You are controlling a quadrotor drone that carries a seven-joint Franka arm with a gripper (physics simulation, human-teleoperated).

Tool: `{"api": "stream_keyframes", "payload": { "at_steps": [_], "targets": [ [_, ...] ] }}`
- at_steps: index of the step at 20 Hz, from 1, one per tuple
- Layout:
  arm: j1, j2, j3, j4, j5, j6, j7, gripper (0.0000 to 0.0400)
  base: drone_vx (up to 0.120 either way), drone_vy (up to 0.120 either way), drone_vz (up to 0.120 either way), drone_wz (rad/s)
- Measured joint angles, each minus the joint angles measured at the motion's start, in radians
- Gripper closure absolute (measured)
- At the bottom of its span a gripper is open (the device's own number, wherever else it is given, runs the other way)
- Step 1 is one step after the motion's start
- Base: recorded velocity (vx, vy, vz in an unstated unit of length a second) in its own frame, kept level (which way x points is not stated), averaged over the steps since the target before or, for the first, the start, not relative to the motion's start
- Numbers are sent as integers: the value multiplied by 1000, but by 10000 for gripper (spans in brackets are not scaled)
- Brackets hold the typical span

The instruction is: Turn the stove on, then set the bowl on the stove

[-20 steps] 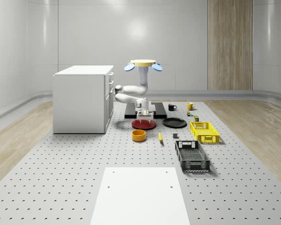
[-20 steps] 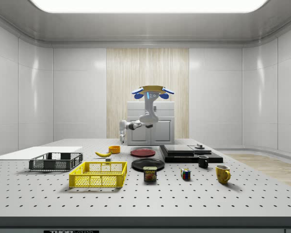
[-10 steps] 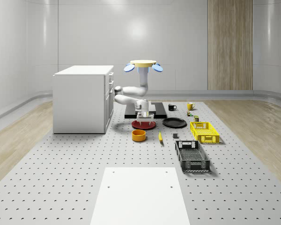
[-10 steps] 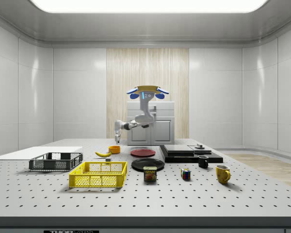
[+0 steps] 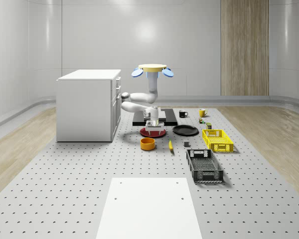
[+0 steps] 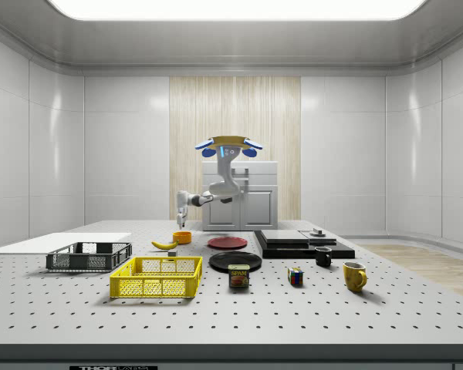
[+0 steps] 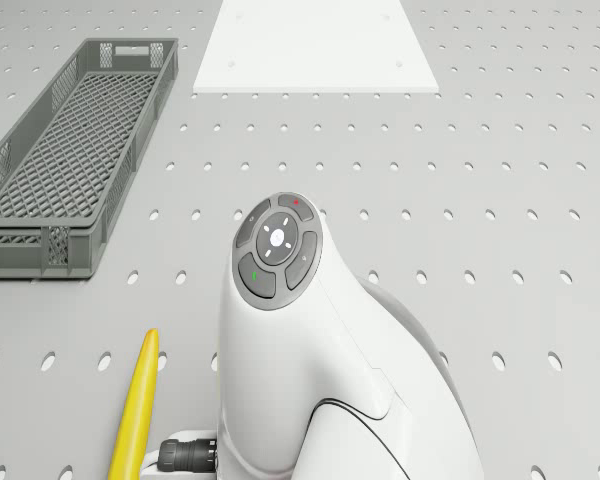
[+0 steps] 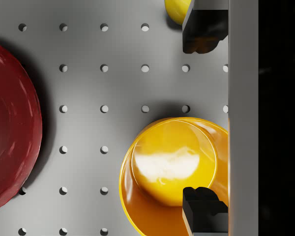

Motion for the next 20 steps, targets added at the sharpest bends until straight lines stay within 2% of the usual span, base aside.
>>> {"api": "stream_keyframes", "payload": {
  "at_steps": [10,20],
  "targets": [
    [-21,10,-101,40,-95,42,-1,0,0,0,0,0],
    [-58,41,-141,98,-137,54,-8,0,0,0,0,0]
  ]
}}
